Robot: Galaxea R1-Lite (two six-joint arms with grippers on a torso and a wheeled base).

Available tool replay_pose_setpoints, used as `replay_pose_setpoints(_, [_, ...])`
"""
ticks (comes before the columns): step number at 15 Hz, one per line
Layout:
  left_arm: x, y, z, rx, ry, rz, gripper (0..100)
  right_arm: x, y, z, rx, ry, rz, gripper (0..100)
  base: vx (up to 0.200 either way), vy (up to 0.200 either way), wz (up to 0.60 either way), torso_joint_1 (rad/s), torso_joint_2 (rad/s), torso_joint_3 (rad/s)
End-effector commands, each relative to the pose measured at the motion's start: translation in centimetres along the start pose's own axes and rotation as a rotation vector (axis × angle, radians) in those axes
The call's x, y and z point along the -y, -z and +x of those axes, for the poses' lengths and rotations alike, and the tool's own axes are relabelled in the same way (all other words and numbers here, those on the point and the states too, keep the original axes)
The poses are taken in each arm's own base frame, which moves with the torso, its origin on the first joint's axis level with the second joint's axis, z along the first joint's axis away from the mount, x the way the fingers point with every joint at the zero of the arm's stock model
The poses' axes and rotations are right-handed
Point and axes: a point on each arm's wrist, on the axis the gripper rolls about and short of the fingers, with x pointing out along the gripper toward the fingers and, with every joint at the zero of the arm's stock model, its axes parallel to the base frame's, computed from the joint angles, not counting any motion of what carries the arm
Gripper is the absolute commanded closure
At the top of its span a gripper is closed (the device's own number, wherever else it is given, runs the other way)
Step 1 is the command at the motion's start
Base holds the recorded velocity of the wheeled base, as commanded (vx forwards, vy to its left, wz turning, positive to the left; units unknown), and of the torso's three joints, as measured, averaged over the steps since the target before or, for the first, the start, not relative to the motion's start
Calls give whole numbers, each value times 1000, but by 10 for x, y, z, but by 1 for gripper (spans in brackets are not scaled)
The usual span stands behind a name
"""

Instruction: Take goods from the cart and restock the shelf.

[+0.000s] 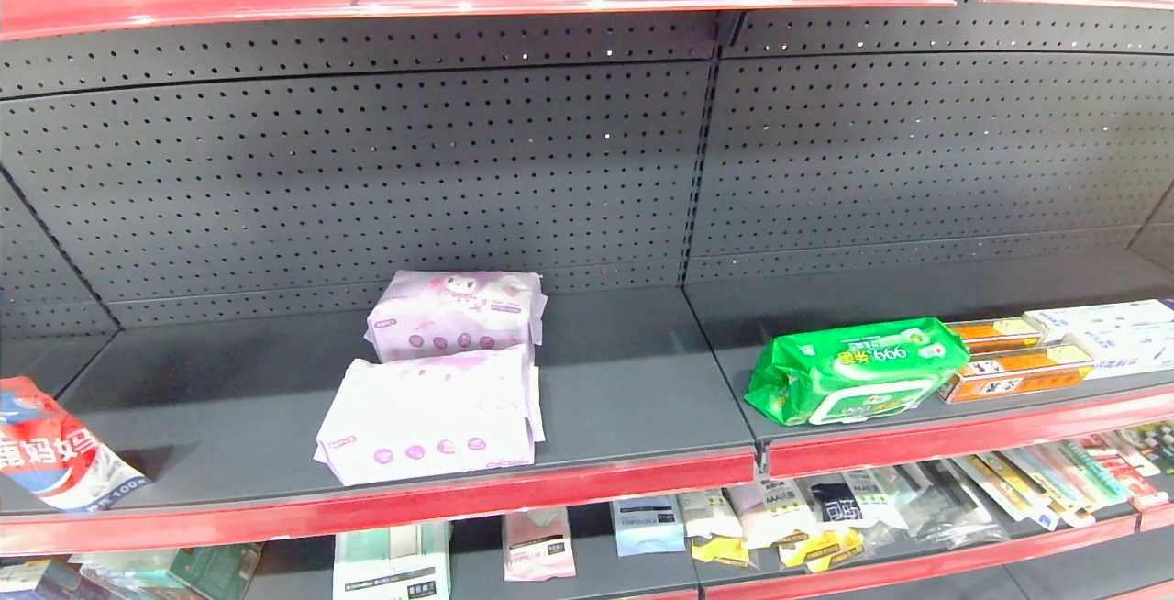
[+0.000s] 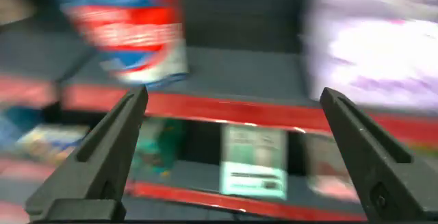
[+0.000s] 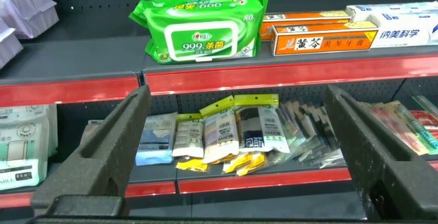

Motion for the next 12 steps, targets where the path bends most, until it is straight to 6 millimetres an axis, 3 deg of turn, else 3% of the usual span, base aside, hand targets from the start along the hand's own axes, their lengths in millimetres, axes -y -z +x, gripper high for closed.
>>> replay_pose_setpoints(1, [3,2,-1,-22,149,-11,0,0,0,0,-1,0,-1,0,0,0,0,0,0,0])
replay_pose_setpoints(4, [2,5,-1,-35,203,93,0,0,0,0,-1,0,-1,0,0,0,0,0,0,0])
replay_pose_setpoints(6, [2,5,0,-48,182,45,0,0,0,0,-1,-2,-1,0,0,0,0,0,0,0])
replay_pose_setpoints(9, [0,5,1,-45,395,123,0,0,0,0,-1,-2,-1,0,0,0,0,0,0,0])
replay_pose_setpoints(12, [-1,6,-3,14,354,102,0,0,0,0,-1,-2,-3,0,0,0,0,0,0,0])
